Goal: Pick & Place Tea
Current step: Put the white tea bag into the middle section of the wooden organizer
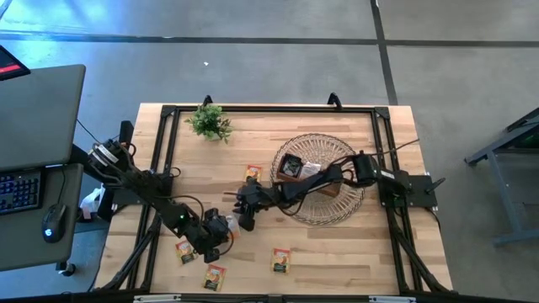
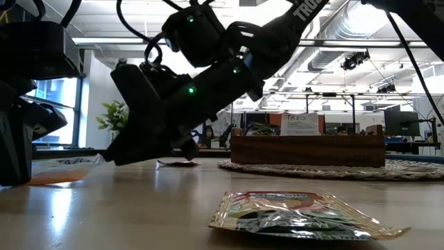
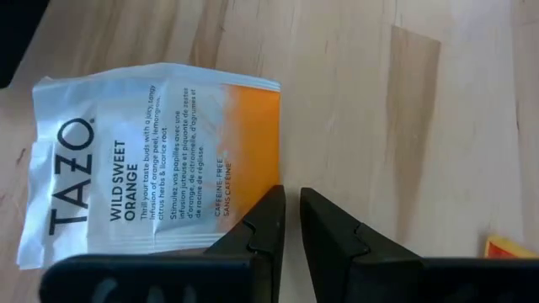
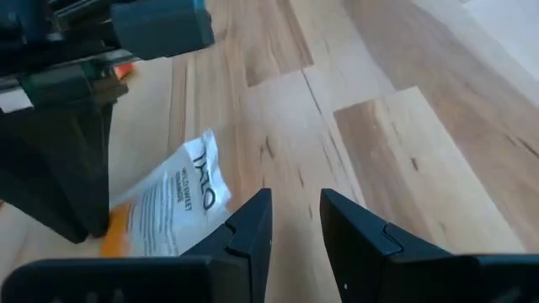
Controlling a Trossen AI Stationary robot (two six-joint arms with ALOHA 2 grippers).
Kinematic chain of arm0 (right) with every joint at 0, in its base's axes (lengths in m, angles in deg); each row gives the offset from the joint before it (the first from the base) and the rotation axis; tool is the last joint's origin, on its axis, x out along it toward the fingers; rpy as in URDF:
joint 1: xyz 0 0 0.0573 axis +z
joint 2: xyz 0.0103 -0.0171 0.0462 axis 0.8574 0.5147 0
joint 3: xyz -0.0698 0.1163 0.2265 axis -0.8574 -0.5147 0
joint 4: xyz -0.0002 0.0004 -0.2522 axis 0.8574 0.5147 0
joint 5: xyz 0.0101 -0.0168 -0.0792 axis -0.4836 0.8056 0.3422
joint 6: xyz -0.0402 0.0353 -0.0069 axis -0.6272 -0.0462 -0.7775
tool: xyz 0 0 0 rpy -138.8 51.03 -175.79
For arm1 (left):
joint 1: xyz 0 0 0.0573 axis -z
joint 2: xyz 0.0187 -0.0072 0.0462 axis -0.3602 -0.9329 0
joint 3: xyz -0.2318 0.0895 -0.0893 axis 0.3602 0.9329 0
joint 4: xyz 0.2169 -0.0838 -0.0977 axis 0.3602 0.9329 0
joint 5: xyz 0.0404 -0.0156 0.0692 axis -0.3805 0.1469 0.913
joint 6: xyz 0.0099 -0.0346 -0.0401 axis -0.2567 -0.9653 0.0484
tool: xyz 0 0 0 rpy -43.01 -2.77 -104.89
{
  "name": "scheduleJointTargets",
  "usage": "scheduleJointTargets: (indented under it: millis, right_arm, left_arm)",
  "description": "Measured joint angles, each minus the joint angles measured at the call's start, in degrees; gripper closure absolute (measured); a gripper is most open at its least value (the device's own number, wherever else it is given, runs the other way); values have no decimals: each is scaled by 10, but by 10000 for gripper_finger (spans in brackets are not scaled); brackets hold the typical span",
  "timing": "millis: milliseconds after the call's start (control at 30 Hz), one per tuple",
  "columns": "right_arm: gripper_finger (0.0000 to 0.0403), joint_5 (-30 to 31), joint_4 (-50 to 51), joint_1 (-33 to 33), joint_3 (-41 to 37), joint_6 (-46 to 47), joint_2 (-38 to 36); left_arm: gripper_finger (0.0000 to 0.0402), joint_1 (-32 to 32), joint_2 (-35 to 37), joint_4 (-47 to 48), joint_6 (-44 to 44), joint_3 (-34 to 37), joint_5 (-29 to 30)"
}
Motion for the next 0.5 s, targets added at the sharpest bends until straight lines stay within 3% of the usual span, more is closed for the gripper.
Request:
scheduleJointTargets:
  millis: [500]
  right_arm:
    - [304, -49, -37, 0, 0, 62, 0]
  left_arm:
    - [358, 0, 0, 1, -2, 1, -1]
